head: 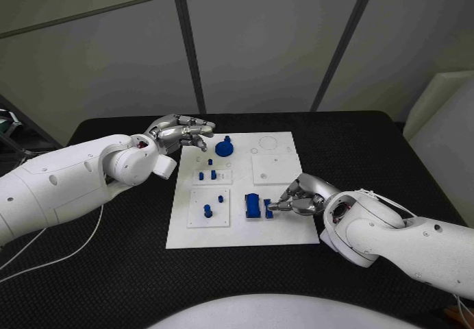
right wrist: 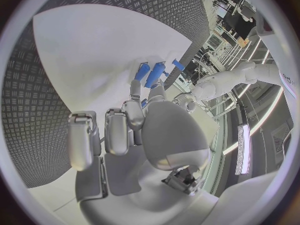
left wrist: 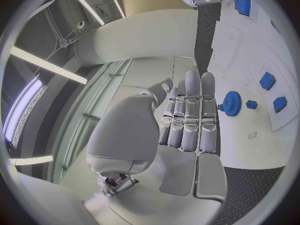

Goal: Assemble the parts on the task board

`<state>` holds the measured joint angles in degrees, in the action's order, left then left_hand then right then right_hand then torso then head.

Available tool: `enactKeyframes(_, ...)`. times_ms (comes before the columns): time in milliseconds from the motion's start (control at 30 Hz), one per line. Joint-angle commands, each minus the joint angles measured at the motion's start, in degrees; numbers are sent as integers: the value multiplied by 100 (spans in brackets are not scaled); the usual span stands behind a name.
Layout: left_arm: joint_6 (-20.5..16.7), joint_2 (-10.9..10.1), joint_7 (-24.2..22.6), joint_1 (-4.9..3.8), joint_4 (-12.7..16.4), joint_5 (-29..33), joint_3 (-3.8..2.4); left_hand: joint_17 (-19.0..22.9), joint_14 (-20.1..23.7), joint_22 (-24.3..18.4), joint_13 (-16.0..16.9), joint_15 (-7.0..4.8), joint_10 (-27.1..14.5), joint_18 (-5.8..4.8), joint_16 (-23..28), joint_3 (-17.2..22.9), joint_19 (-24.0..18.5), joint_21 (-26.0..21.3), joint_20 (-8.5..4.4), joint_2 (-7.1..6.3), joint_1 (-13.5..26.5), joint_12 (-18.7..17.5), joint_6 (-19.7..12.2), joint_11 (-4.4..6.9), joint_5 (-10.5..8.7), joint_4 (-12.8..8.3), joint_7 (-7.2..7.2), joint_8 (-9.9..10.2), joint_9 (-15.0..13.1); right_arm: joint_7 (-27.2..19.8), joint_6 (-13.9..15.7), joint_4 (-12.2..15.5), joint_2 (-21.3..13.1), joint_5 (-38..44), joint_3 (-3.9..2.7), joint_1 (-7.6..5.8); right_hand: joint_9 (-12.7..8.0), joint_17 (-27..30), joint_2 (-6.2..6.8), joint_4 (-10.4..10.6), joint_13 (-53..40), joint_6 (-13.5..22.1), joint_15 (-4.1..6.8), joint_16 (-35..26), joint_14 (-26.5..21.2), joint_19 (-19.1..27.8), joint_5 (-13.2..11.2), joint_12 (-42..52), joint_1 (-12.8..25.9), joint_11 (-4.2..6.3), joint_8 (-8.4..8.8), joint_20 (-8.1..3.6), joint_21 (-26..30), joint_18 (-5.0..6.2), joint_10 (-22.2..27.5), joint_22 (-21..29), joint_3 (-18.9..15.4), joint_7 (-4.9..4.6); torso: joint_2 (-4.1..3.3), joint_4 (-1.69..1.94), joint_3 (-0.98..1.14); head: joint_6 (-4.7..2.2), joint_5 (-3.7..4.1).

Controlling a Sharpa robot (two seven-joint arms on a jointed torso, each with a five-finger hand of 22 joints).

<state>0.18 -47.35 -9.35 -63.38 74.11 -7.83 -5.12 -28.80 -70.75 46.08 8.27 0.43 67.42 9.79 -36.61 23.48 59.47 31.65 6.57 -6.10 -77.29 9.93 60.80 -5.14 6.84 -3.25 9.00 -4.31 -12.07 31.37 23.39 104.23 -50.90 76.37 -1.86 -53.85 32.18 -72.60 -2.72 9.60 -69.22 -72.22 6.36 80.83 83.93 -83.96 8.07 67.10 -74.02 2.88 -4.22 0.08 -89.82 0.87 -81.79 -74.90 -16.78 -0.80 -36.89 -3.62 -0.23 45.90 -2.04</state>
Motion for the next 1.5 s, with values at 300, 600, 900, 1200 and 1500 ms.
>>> enactKeyframes(300, 42, -13, -27, -9, 23, 27, -5, -3, -9, -6, 7, 26, -49, 62, 37, -8, 43, -30, 14, 38, -34, 0, -46, 5, 32, -34, -1, 29, -6, 9, -437, -3, 13, -19, 1, -3, 33, -2, 17, -99, 2, -29, 37, 3, 277, -604, -10, 14, -143, 41, -23, -29, -18, -87, 0, -1510, 17, 18, -2, 9, 2, 17, -11)
enactKeyframes(600, 39, -19, -29, -9, 31, 27, -5, -3, -9, -6, 7, 26, -49, 62, 37, -8, 43, -30, 14, 38, -34, 0, -46, 5, 32, -34, -1, 29, -6, 49, -494, -42, 72, 49, 2, -3, 48, -4, 18, -141, 2, -29, 40, 3, 277, -604, -7, 11, -196, 43, -20, -31, -18, -87, 2, -1510, 27, 20, -7, 5, 4, 33, -28)
enactKeyframes(900, 37, -20, -29, -9, 35, 27, -5, -3, -9, -6, 7, 26, -49, 62, 37, -8, 43, -30, 14, 38, -34, 0, -46, 5, 32, -34, -1, 29, -6, 118, -476, -185, 146, 173, 2, -3, 61, -10, -10, -170, -7, -35, 42, 6, 278, -604, -1, 18, -237, 47, -20, -34, -18, -87, -2, -1510, 46, 25, -5, 12, 5, 48, -27)
enactKeyframes(1200, 37, -18, -30, -9, 32, 27, -5, -3, -9, -6, 7, 26, -49, 62, 37, -8, 43, -30, 14, 38, -34, 0, -46, 5, 32, -34, -1, 29, -6, 132, -443, -321, 255, 290, 1, -3, 77, -16, -42, -213, -22, -42, 47, 8, 279, -604, 1, 31, -293, 53, -19, -37, -18, -87, -8, -1510, 66, 33, -5, 8, 6, 50, -37)
enactKeyframes(1500, 34, -29, -28, -9, 40, 27, -5, -3, -9, -6, 7, 26, -49, 62, 37, -8, 43, -30, 14, 38, -34, 0, -46, 5, 32, -34, -1, 29, -6, 66, -225, -182, 208, 345, 1, -1, 99, -23, -56, -168, -25, -52, 44, 10, 280, -604, -11, 32, -190, 46, -18, -38, -18, -87, -12, -1510, 23, 21, 1, 3, 6, 35, -39)
